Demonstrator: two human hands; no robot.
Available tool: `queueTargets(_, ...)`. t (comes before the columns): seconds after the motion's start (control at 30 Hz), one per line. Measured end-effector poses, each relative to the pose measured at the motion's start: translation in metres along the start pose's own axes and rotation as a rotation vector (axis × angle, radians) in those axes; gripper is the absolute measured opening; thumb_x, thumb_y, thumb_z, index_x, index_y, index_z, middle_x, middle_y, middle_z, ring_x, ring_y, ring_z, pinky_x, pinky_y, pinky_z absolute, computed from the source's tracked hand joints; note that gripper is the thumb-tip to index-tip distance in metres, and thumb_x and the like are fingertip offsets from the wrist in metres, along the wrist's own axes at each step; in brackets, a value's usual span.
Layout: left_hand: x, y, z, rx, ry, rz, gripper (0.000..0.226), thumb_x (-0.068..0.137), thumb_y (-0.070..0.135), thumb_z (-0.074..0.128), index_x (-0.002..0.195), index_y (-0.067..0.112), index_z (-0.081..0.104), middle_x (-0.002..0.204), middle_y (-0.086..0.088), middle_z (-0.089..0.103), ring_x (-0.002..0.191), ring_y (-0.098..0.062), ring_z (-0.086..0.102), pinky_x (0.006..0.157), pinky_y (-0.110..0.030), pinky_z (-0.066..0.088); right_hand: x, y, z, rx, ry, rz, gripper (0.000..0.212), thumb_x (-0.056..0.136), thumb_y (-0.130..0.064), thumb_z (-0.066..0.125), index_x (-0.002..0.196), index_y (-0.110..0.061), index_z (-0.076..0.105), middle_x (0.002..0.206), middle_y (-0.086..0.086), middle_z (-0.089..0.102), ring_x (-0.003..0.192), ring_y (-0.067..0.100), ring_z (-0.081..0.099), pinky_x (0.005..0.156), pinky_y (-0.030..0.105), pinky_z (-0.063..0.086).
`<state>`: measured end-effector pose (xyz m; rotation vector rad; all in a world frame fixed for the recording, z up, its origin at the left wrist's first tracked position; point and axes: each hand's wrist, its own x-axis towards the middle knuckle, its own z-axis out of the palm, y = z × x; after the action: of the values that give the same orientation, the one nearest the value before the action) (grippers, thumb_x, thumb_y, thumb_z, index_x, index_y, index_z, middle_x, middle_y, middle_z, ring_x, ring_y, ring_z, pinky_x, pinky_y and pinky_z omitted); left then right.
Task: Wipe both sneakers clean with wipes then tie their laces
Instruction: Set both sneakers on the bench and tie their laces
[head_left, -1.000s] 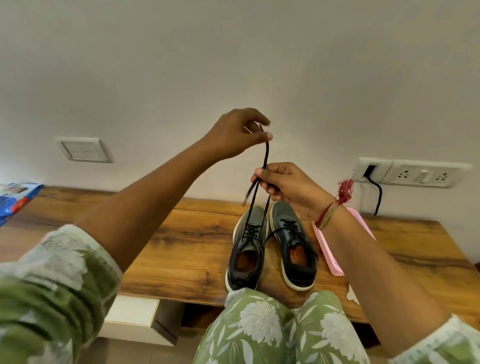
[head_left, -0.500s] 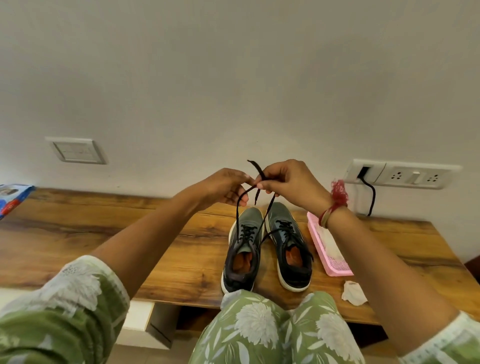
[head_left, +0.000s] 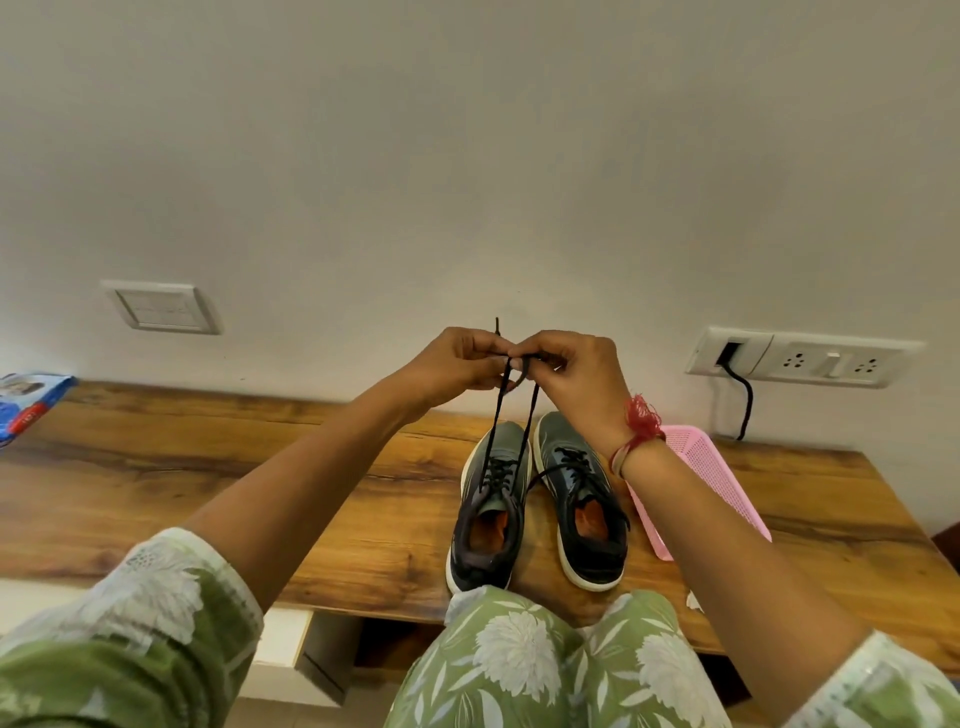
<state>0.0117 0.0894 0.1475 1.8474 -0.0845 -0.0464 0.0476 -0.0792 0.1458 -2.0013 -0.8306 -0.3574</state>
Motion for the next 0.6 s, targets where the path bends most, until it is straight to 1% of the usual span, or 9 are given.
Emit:
queueTargets(0.07,0.000,0.001,-0.001,-0.004,0.020,0.009,0.020,0.096,0.004,0.054,0.107,0.014,0.067,0.103,-0.009,0.071,0.096,-0.020,0.070,0.092,-0.031,0.054,0.000,-0.002,0.002,0.142,0.023,0.111,0.010,0.080,-0.008,0.073,0.083,-0.017,0.076,0.074,-0.010,0.069,0.069,0.002,0.065,0.063,0.017,0.052)
queueTargets(0.13,-0.003,0.003,0.000,-0.028,-0.017,0.000,0.025,0.095,-0.001,0.051,0.108,0.015,0.066,0.105,-0.010,0.071,0.099,-0.020,0.069,0.091,-0.031,0.054,-0.001,-0.004,0.003,0.259,0.041,0.201,0.010,0.080,-0.009,0.074,0.082,-0.019,0.074,0.073,-0.008,0.069,0.066,0.000,0.064,0.058,0.018,0.051)
queueTargets(0.2,-0.006,0.003,0.001,-0.033,-0.057,0.012,0.028,0.092,-0.006,0.052,0.111,0.012,0.063,0.099,-0.009,0.071,0.092,-0.014,0.071,0.083,-0.026,0.056,-0.001,-0.006,0.001,0.368,0.055,0.285,0.009,0.079,-0.006,0.074,0.081,-0.015,0.072,0.072,-0.002,0.069,0.061,0.004,0.064,0.055,0.018,0.050)
queueTargets(0.23,-0.007,0.003,0.001,-0.027,-0.050,0.020,0.028,0.091,-0.007,0.054,0.112,0.010,0.062,0.095,-0.009,0.071,0.087,-0.012,0.071,0.078,-0.023,0.056,0.000,-0.006,0.000,0.428,0.051,0.328,0.009,0.079,-0.004,0.073,0.081,-0.013,0.071,0.071,0.002,0.069,0.060,0.007,0.064,0.054,0.019,0.051)
queueTargets(0.33,-0.006,0.006,0.000,-0.031,0.045,0.032,0.034,0.090,-0.003,0.059,0.121,0.011,0.056,0.086,-0.008,0.073,0.081,-0.012,0.072,0.073,-0.021,0.056,0.003,-0.010,-0.007,0.594,0.018,0.424,0.010,0.079,0.000,0.072,0.086,-0.008,0.069,0.070,0.005,0.068,0.061,0.012,0.066,0.058,0.022,0.054)
queueTargets(0.4,-0.004,0.008,-0.002,-0.059,0.084,0.034,0.041,0.090,-0.002,0.060,0.127,0.012,0.051,0.082,-0.004,0.074,0.080,-0.014,0.072,0.072,-0.021,0.056,0.008,-0.013,-0.014,0.664,-0.012,0.463,0.014,0.079,0.002,0.070,0.093,-0.001,0.068,0.072,0.008,0.068,0.061,0.012,0.067,0.061,0.021,0.056)
queueTargets(0.47,-0.004,0.010,-0.004,-0.116,0.095,0.033,0.042,0.090,-0.001,0.061,0.128,0.013,0.050,0.080,-0.003,0.075,0.082,-0.016,0.073,0.073,-0.023,0.057,0.013,-0.019,-0.022,0.677,-0.056,0.461,0.020,0.080,0.005,0.068,0.100,0.006,0.065,0.078,0.012,0.068,0.064,0.012,0.068,0.065,0.022,0.058)
queueTargets(0.53,-0.003,0.011,-0.005,-0.183,0.099,0.033,0.038,0.089,0.000,0.062,0.123,0.013,0.053,0.080,-0.003,0.075,0.082,-0.017,0.073,0.074,-0.025,0.057,0.017,-0.024,-0.030,0.675,-0.082,0.434,0.022,0.081,0.006,0.066,0.103,0.007,0.064,0.083,0.014,0.069,0.069,0.014,0.069,0.067,0.022,0.058)
queueTargets(0.6,-0.004,0.013,-0.006,-0.221,0.099,0.041,0.029,0.089,0.001,0.063,0.116,0.013,0.058,0.081,-0.003,0.075,0.083,-0.016,0.073,0.074,-0.024,0.056,0.021,-0.027,-0.035,0.678,-0.078,0.420,0.019,0.083,0.004,0.065,0.102,0.005,0.065,0.084,0.013,0.070,0.072,0.015,0.070,0.068,0.022,0.057)
